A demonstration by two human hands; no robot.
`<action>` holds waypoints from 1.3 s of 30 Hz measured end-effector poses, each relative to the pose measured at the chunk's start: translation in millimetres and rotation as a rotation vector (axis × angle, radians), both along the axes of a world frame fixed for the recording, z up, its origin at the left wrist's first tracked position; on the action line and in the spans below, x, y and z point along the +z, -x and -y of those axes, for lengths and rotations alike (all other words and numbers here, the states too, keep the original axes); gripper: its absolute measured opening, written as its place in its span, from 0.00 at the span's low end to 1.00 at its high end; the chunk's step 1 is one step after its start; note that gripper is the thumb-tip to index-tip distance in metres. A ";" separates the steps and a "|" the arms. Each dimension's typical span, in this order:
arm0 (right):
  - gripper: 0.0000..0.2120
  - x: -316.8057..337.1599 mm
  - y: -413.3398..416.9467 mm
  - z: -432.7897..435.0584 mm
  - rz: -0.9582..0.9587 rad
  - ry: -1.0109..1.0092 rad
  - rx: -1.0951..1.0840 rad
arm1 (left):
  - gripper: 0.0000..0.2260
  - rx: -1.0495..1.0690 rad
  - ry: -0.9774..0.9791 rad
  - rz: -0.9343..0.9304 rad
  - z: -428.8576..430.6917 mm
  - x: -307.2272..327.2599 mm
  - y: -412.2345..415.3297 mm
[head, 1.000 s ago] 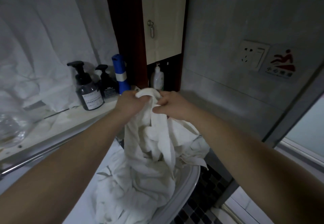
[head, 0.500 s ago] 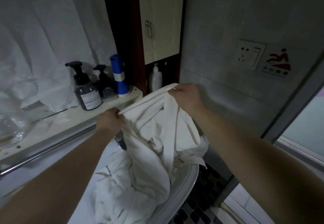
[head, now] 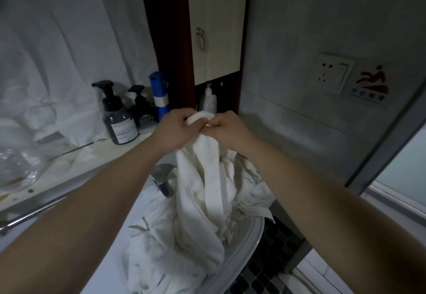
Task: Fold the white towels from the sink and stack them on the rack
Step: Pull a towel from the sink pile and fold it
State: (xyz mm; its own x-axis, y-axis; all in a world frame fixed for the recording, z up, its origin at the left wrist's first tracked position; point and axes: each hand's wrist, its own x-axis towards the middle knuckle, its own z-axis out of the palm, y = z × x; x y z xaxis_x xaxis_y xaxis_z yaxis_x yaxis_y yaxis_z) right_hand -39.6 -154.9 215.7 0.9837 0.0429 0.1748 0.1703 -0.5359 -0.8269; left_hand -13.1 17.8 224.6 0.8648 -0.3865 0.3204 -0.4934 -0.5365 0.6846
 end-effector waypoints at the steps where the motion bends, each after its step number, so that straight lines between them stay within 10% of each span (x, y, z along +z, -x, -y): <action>1: 0.15 -1.1 -1.0 4.3 -0.013 -0.015 -0.039 | 0.04 0.003 -0.056 0.027 -6.3 -3.4 -0.5; 11: 0.18 -7.3 -8.7 26.5 0.033 -0.192 -0.269 | 0.11 0.360 -0.423 -0.064 -54.7 -73.9 -26.1; 21: 0.07 -12.1 -1.5 14.8 -0.049 -0.183 0.028 | 0.17 0.411 0.327 -0.371 -28.3 -28.3 -12.4; 27: 0.06 -10.3 3.0 -7.5 -0.062 -0.164 0.103 | 0.11 0.045 0.161 -0.259 4.4 -4.2 6.2; 39: 0.10 -25.6 -16.3 33.2 0.034 -0.398 -0.409 | 0.20 0.164 -0.480 -0.271 -50.0 -54.7 -9.6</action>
State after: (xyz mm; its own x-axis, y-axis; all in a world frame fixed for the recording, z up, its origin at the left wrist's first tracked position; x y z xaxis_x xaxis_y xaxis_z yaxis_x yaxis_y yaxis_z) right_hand -23.4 -188.1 190.2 0.8999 -0.4158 0.1313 0.0443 -0.2125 -0.9762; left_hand -3.5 67.8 169.9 0.9526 -0.2874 -0.0993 -0.2181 -0.8732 0.4358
